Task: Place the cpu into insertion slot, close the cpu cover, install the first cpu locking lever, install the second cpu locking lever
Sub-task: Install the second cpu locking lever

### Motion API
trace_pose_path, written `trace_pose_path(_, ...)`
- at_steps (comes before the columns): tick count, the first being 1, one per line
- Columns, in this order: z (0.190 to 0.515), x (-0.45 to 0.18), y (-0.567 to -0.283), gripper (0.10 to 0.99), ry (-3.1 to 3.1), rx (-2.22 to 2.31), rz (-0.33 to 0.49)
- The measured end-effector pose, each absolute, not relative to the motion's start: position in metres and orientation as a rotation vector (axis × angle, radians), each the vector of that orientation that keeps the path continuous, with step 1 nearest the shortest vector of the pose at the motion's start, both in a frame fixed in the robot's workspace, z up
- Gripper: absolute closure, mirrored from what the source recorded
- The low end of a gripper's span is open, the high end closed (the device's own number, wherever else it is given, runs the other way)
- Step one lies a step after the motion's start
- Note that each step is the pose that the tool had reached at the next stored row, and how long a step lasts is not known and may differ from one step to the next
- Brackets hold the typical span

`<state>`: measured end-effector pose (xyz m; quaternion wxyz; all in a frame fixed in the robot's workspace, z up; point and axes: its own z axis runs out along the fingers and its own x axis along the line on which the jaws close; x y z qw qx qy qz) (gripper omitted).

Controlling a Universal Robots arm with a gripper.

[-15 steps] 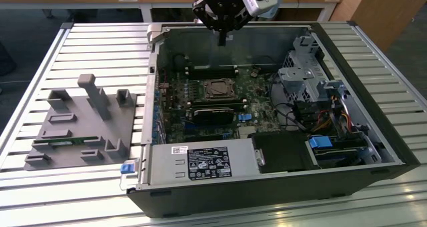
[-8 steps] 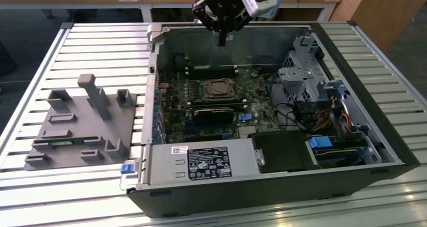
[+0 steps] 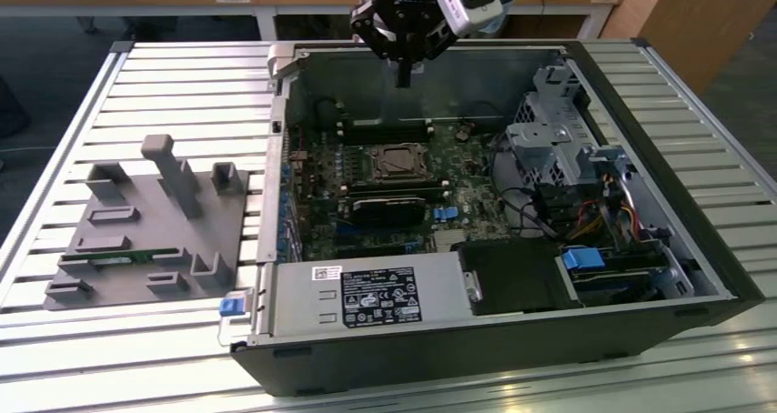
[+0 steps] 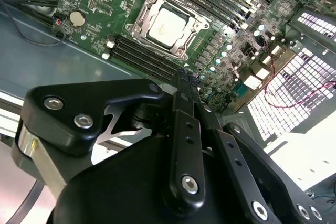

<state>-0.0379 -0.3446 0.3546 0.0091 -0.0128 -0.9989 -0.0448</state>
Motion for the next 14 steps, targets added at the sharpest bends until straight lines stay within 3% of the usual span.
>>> trace_pose_path(14, 0.3512, -0.0379, -0.3446, 0.98, -3.12, -0.04, -0.14)
